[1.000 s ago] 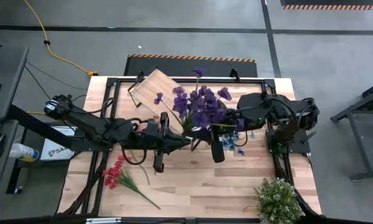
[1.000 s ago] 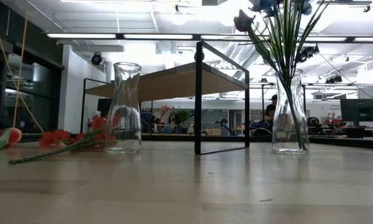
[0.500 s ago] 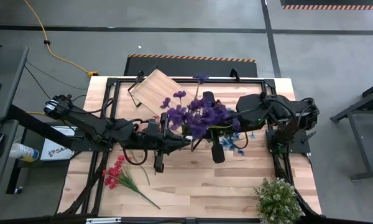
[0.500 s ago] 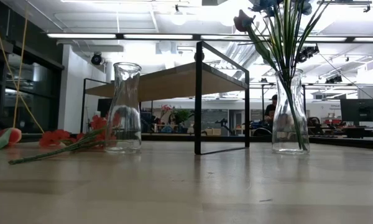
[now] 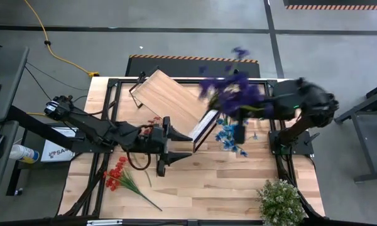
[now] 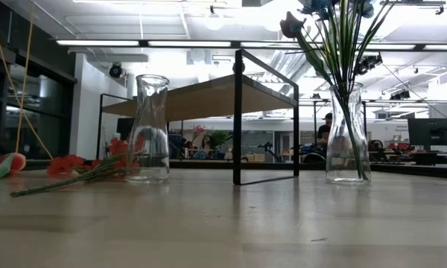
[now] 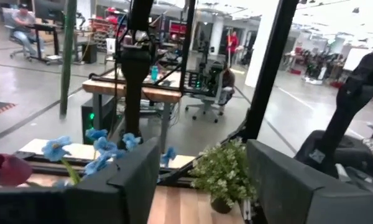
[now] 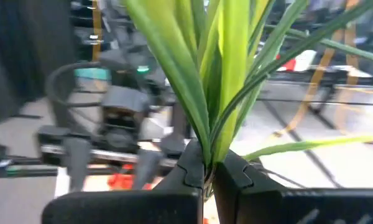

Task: Pick and place flowers into a vace then onto a shelf
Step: Put the violet flowers into the right transparent flower vase

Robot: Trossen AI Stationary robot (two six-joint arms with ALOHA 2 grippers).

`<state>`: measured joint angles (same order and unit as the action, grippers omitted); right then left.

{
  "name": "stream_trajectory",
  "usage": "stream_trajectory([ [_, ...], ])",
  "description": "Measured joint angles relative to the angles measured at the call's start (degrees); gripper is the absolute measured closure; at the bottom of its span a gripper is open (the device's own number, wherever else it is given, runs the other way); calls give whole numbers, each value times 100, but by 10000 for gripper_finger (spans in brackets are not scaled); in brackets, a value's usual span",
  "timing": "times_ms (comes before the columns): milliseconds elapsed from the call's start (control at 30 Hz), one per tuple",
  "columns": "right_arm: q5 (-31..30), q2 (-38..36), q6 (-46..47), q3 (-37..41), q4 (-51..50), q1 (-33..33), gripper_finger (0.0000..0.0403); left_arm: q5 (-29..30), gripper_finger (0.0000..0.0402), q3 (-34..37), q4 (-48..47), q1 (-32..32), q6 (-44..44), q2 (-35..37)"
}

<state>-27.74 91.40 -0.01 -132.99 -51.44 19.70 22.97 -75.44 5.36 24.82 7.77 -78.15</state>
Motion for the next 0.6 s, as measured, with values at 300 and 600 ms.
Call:
stream_trajectory([
  [300,-1796,-811,290,-2,-985,716,402,515,99,0,-306,-7,-1,0],
  [600,-2736,-1367,2971,-4,-3736,1287,403,982,111,2,-619,-7,2,0],
])
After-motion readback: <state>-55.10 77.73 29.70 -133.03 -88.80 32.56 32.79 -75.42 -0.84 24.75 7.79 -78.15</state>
